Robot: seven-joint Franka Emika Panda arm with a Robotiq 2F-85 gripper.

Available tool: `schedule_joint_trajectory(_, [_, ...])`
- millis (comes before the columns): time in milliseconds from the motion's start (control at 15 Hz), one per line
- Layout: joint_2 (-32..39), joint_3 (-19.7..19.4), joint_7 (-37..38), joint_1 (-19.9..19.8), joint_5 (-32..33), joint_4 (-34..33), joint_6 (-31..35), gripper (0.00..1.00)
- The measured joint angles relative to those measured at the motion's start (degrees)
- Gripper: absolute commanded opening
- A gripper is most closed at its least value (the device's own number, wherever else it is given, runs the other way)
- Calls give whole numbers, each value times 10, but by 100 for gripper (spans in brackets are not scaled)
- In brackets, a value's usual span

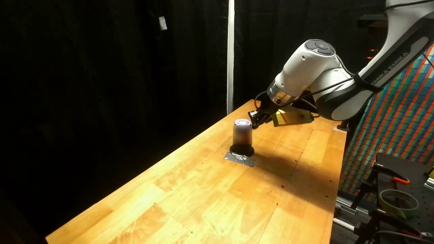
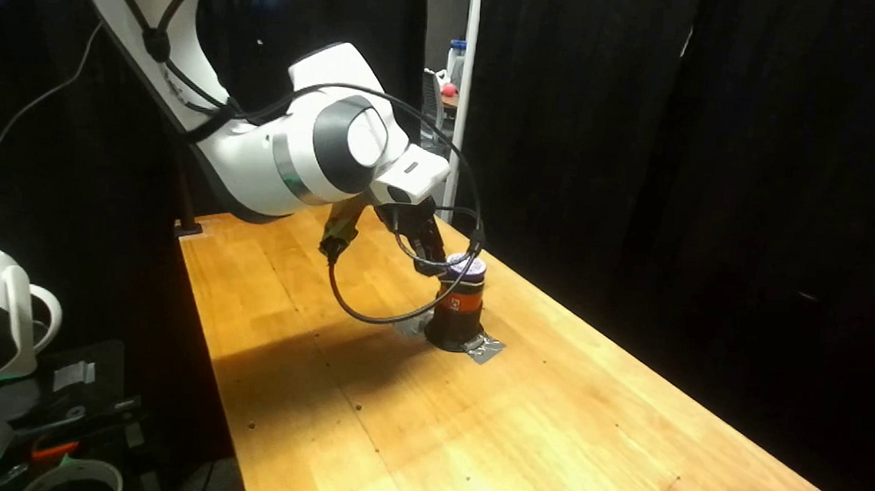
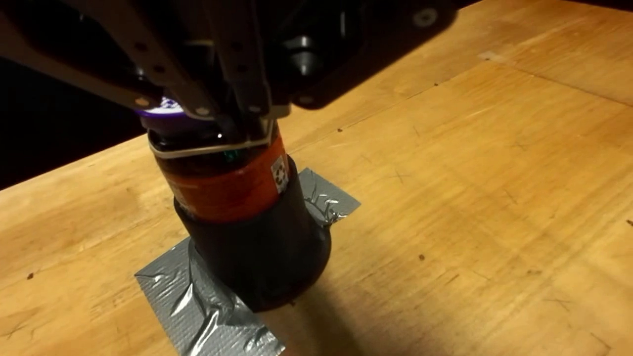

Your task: Put the rubber band on the cup

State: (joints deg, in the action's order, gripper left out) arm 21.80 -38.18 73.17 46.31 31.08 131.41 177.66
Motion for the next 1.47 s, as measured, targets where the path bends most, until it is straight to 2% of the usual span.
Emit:
schedule_joint_trajectory(200, [20,-84,57,89,25,7,22,8])
schedule_joint_trajectory(800, [105,-232,119,259,13,21,119,8])
schedule_joint_trajectory(867, [115,-241,106,274,-22,26,128,8])
schedule_joint_trajectory(1133, [154,-243,-5,317,-214,48,153,9])
schedule_joint_trajectory(1200, [157,-235,-36,321,-255,51,156,33])
schedule_joint_trajectory(1333, [154,-212,-97,320,-318,57,163,37])
schedule_joint_trajectory(1467, [136,-190,-154,317,-355,63,167,50])
